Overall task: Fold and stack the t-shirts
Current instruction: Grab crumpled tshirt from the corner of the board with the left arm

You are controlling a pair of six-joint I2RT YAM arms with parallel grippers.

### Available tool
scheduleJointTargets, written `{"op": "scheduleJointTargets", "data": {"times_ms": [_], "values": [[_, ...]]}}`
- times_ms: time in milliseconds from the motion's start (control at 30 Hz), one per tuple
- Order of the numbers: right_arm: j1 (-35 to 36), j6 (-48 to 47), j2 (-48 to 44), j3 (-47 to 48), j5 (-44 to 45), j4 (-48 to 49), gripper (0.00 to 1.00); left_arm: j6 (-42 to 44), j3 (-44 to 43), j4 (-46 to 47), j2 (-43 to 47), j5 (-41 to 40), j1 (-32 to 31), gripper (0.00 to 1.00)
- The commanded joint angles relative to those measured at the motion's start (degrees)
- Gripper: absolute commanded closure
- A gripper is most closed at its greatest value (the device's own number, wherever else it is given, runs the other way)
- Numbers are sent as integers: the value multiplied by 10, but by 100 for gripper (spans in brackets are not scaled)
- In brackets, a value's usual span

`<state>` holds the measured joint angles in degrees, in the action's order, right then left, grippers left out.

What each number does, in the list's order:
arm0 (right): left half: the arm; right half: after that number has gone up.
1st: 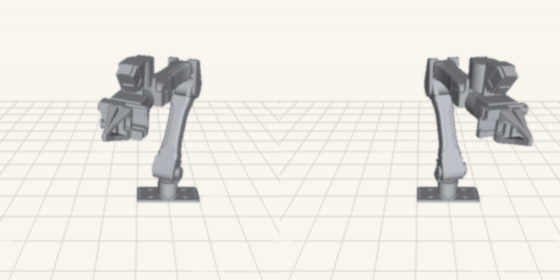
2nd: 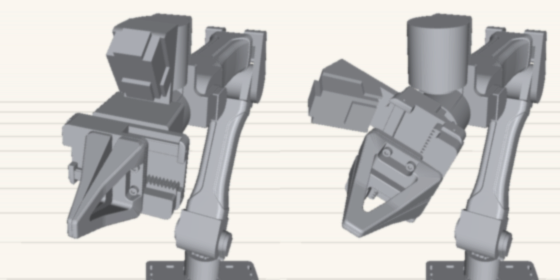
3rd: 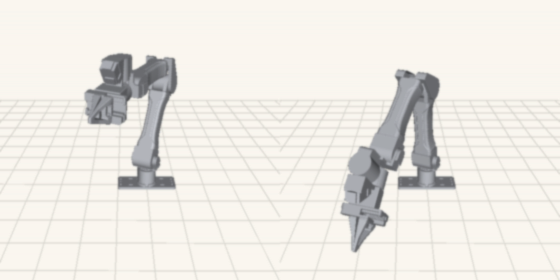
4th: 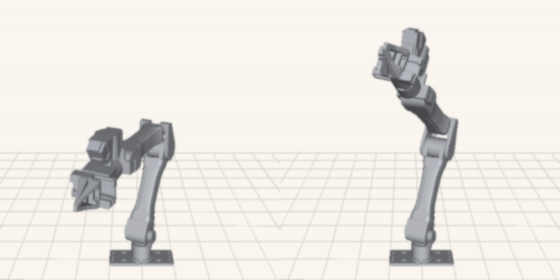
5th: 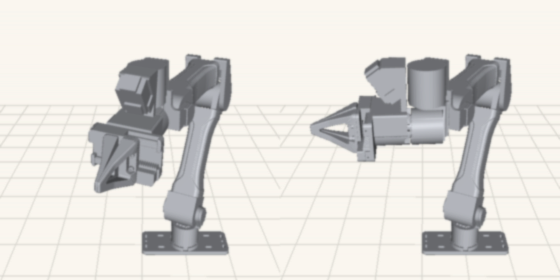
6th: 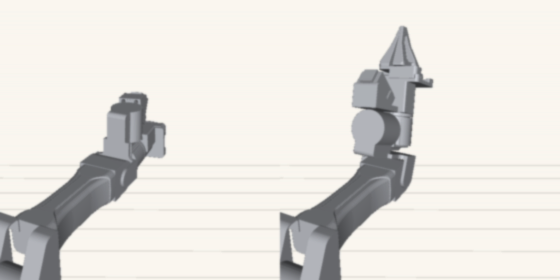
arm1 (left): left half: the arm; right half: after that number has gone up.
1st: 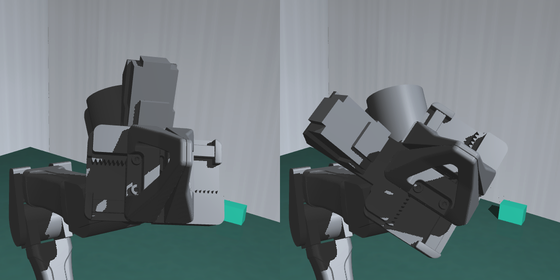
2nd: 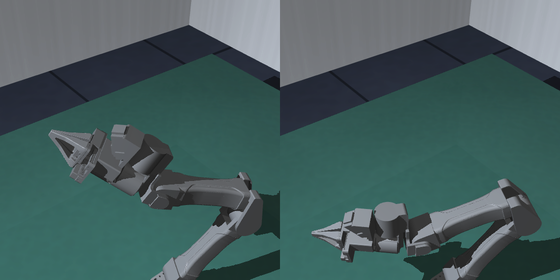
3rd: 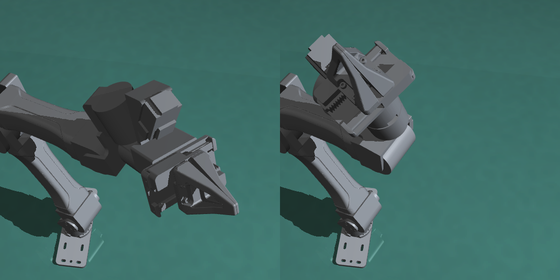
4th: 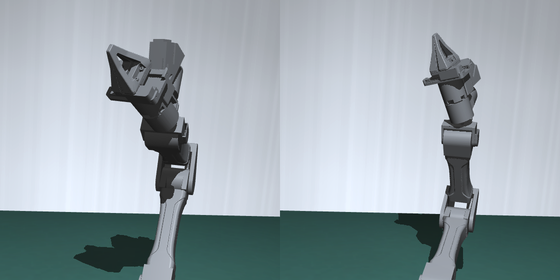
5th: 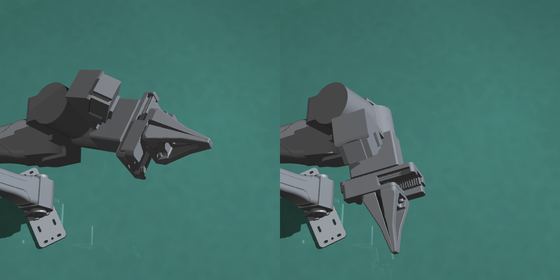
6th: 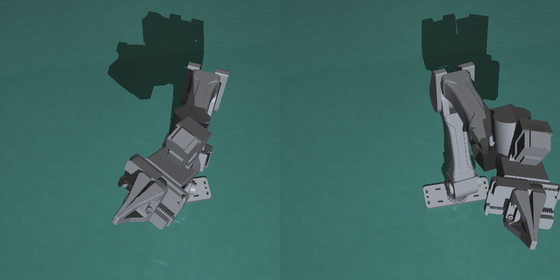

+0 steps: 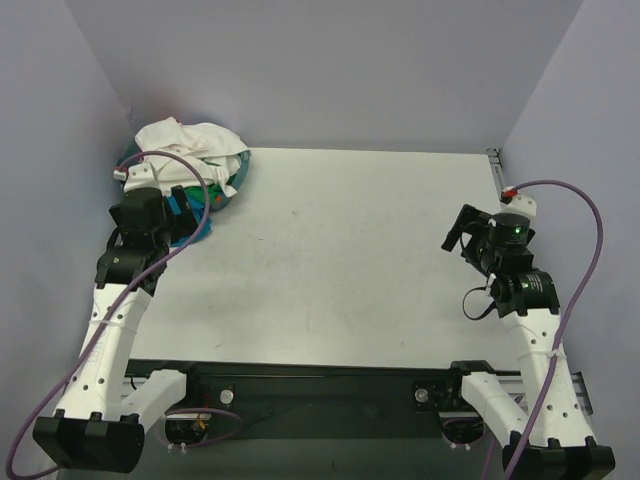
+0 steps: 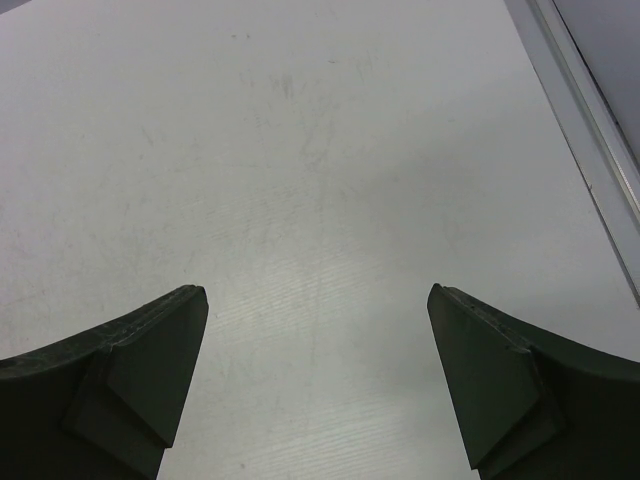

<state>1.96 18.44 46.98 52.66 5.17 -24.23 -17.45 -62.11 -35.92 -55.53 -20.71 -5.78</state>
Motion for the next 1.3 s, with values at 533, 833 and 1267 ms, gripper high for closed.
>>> {"op": "scheduleJointTargets", "data": {"times_ms": [533,833,1267], "values": [[-2,38,101,94,51,-5,0,37,-384,91,-393,24,112,3],[-5,42,163,120,39,-3,0,16,-518,66,-549,64,155,3],[-6,36,261,178,0,7,0,-30,-556,47,-663,124,176,16]]}}
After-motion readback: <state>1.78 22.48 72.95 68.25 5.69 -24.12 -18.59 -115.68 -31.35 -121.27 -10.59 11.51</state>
